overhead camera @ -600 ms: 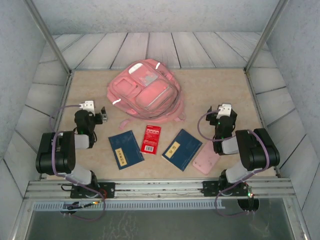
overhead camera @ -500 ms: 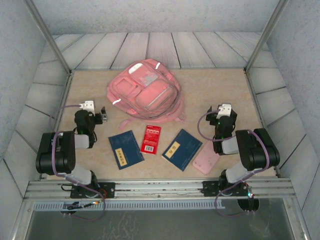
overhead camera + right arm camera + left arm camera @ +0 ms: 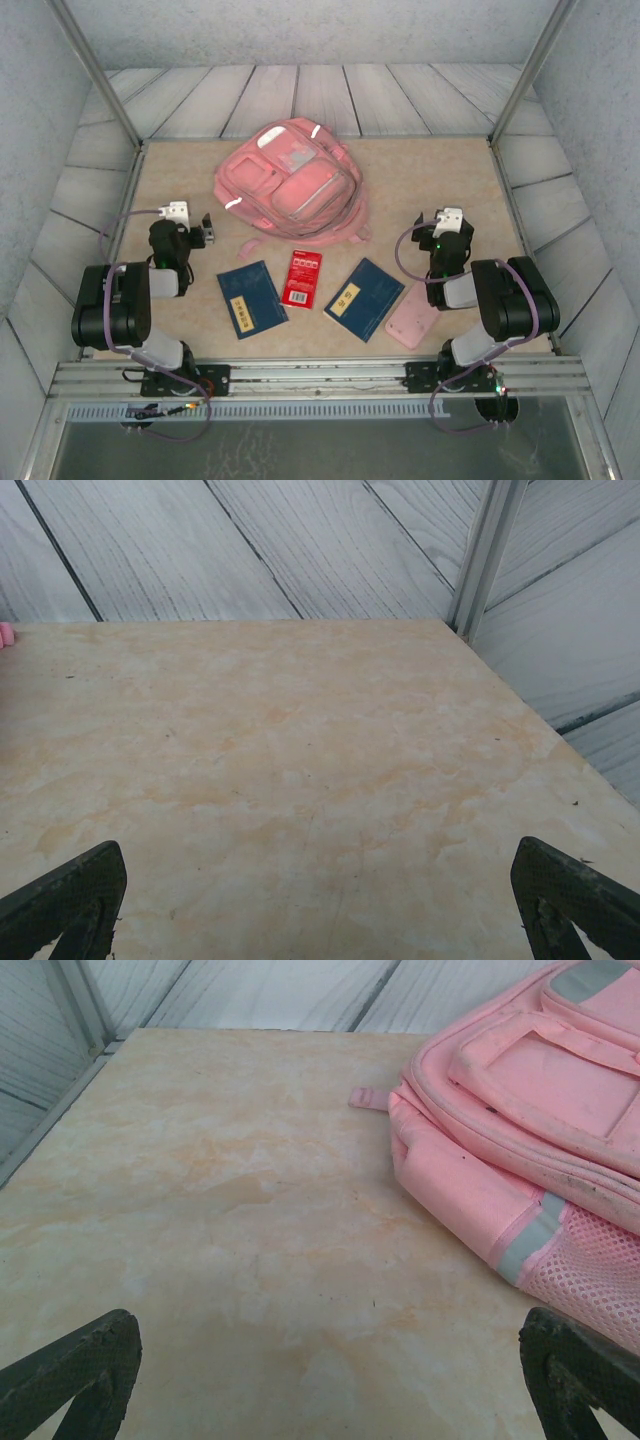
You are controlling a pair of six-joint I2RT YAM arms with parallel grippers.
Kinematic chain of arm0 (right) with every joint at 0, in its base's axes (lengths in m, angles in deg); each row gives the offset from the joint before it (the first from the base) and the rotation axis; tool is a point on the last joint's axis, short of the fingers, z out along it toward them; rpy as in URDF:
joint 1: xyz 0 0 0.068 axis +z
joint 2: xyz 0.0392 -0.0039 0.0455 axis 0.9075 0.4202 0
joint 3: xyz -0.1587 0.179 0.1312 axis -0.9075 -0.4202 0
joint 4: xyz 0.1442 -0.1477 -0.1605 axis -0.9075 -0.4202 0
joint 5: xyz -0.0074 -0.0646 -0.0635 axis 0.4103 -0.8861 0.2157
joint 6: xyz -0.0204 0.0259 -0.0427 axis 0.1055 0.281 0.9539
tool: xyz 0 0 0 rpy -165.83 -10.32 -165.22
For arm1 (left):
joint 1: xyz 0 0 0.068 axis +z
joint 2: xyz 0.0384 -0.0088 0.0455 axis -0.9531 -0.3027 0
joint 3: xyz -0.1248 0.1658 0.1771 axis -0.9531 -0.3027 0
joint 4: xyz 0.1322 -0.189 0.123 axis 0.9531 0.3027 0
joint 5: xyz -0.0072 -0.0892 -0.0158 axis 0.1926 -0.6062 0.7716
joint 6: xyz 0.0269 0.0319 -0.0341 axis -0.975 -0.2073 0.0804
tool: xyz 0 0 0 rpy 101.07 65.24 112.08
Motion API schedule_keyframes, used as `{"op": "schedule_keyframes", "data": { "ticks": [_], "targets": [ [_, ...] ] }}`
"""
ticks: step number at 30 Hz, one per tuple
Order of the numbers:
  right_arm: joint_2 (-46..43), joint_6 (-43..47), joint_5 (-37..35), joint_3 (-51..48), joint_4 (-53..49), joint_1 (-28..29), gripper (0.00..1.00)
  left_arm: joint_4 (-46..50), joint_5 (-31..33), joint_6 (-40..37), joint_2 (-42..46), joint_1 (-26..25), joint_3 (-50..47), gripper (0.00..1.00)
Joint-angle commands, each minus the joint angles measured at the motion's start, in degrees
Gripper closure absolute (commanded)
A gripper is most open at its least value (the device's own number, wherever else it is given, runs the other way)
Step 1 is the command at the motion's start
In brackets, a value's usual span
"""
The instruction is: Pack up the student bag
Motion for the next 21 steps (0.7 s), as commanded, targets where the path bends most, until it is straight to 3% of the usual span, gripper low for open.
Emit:
{"op": "schedule_keyframes", "data": {
  "ticks": [1,15,21],
  "targets": [
    [0.4,-0.8,0.8,0.9,0.7,-0.2,0.0,-0.3,-0.3,-0.6,0.6,0.3,0.9,0.0],
    [0.2,-1.4,2.1,1.3,-0.3,-1.0,0.0,-0.5,0.2,-0.6,0.6,0.2,0.8,0.0],
    [-3.3,-0.7,3.1,2.6,-5.1,-1.1,0.0,3.8,5.5,1.0,4.2,-0.4,1.9,0.0]
  ]
}}
